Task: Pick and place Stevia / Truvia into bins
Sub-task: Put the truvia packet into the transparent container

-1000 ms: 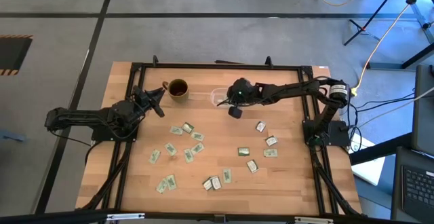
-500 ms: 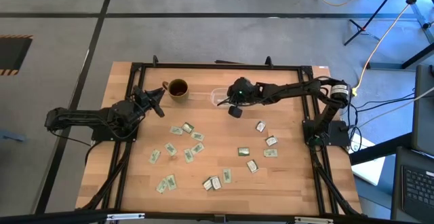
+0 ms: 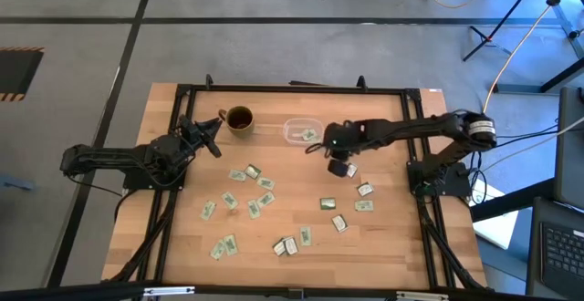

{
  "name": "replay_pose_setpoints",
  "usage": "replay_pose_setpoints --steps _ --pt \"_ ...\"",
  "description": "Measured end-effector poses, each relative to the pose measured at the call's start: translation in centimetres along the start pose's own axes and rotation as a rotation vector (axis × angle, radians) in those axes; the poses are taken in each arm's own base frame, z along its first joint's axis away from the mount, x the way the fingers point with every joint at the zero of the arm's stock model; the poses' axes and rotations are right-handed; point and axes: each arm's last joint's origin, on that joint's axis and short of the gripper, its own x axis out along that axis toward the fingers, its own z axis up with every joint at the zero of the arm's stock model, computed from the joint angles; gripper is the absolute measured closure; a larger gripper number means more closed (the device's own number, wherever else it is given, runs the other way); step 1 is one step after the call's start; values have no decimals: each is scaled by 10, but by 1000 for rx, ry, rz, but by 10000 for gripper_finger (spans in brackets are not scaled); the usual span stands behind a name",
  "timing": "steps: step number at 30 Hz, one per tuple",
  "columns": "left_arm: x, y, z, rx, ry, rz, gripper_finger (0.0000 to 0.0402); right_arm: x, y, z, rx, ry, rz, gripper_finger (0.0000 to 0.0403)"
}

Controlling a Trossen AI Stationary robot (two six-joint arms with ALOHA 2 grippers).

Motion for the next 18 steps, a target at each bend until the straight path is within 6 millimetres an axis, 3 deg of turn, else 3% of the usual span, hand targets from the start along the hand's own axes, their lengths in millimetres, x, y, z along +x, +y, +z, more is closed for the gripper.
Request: replay_pose_setpoints --steps 9,18 --pt "0 0 0 0 0 0 343 23 12 -48 65 141 -17 320" --pt "0 0 0 0 0 0 343 25 11 -68 126 95 22 320"
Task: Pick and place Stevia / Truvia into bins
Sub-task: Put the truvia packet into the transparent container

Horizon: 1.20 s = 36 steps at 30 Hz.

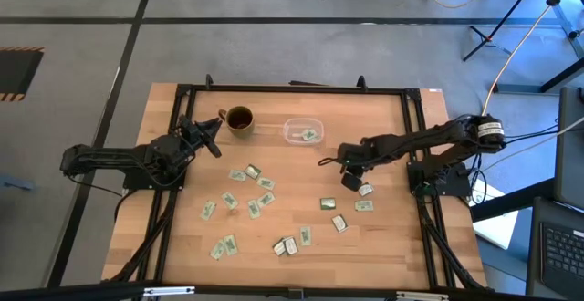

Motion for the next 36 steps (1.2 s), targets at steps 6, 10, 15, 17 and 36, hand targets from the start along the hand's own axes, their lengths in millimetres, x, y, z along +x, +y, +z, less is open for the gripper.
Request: replay_pose_setpoints --steps 6,10,15,17,36 --pt "0 0 0 0 0 0 343 9 -1 -8 7 -17 52 320" --pt "0 0 0 0 0 0 343 11 -2 -11 30 -11 50 325" --pt "0 0 0 0 0 0 343 10 -2 -9 17 -16 52 366" --pt "0 0 0 0 0 0 343 10 -2 -9 1 -17 51 386" --pt "0 0 0 0 0 0 343 -57 9 68 -250 -440 74 401"
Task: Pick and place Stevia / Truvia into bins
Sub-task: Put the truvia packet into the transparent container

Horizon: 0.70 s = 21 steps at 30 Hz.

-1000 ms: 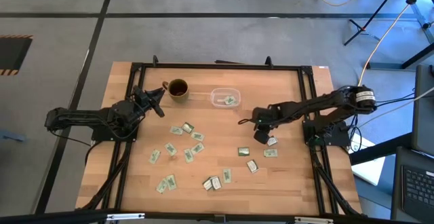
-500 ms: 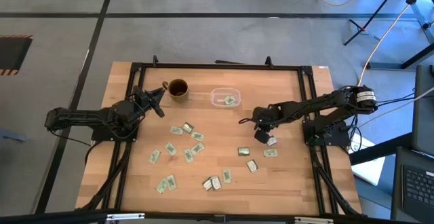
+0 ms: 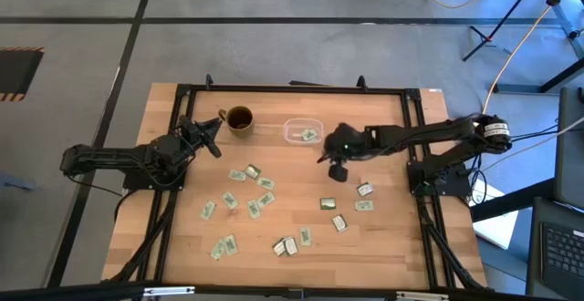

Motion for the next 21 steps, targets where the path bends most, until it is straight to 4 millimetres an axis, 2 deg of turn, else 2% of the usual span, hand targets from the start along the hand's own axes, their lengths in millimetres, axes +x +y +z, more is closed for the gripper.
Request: replay_pose_setpoints --steps 3,8,14,21 --pt "0 0 0 0 0 0 343 -3 -10 17 -33 -114 -25 400" --pt "0 0 0 0 0 0 343 0 -33 29 -32 -223 -91 400" --pt "0 0 0 1 1 0 343 24 -56 23 26 -184 -143 400" --pt "0 0 0 0 0 0 343 63 -67 10 44 -107 -143 399"
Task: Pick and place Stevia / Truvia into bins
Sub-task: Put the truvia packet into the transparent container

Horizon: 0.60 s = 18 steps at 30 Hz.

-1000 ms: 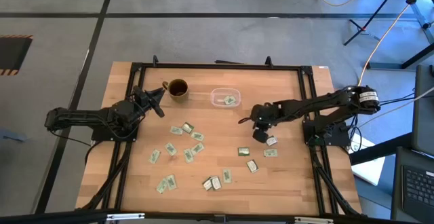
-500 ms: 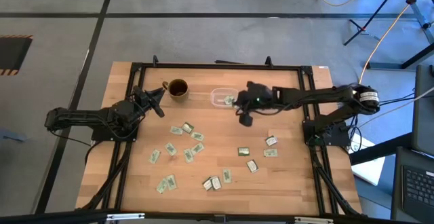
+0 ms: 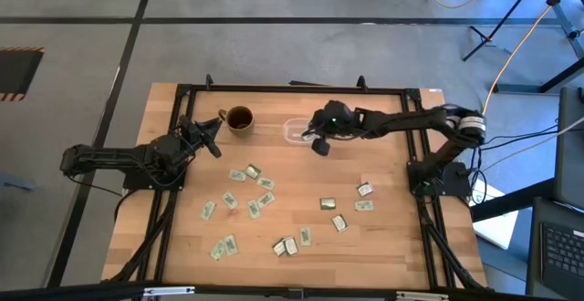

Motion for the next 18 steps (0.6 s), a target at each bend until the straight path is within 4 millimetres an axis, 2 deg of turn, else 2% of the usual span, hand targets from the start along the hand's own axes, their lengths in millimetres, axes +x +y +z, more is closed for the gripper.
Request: replay_pose_setpoints --steps 7,18 --pt "0 0 0 0 0 0 343 21 0 -13 -4 49 0 399" --pt "0 0 0 0 0 0 343 22 1 -14 -8 54 -2 392"
